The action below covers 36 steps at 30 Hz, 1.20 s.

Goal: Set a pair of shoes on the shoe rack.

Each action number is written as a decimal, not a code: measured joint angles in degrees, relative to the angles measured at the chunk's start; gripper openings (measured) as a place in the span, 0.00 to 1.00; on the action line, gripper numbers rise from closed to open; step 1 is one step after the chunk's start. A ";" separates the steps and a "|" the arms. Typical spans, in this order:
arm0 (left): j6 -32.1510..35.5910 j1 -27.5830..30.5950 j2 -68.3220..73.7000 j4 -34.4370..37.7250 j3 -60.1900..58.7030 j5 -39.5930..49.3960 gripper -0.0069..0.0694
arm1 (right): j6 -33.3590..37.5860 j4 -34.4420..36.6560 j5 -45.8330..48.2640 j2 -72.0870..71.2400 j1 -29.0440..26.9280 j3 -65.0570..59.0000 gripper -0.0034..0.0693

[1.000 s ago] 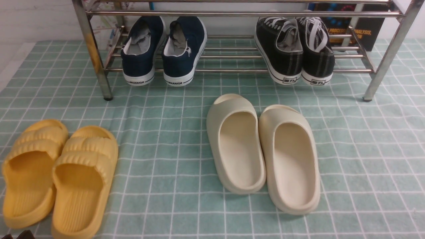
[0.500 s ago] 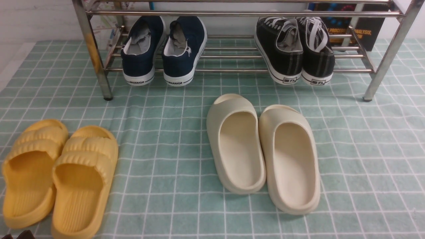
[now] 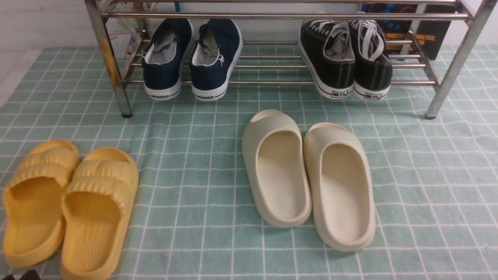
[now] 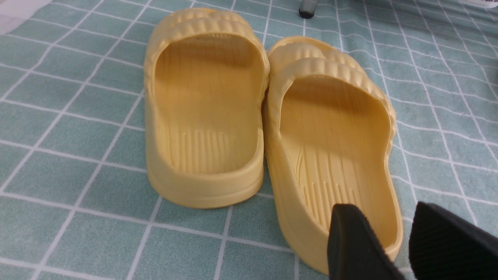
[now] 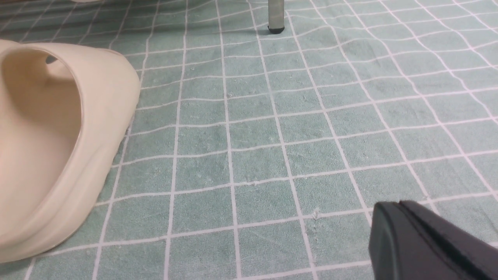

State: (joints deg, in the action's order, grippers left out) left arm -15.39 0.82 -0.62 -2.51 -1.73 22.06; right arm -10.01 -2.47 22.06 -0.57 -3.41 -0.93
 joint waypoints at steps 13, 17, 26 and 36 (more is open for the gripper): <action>0.00 0.00 0.00 0.00 0.00 0.00 0.40 | 0.00 0.00 0.00 0.00 0.00 0.00 0.06; 0.00 0.00 0.00 0.00 0.00 0.00 0.40 | 0.00 0.00 0.00 0.00 0.00 0.00 0.07; 0.00 0.00 0.00 0.00 0.00 0.00 0.40 | 0.00 0.00 0.00 0.00 0.00 0.00 0.08; 0.00 0.00 0.00 0.00 0.00 0.00 0.40 | 0.00 0.00 0.00 0.00 0.00 0.00 0.08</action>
State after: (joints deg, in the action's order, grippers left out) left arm -15.39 0.82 -0.62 -2.51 -1.73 22.06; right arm -10.01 -2.47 22.06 -0.57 -3.41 -0.93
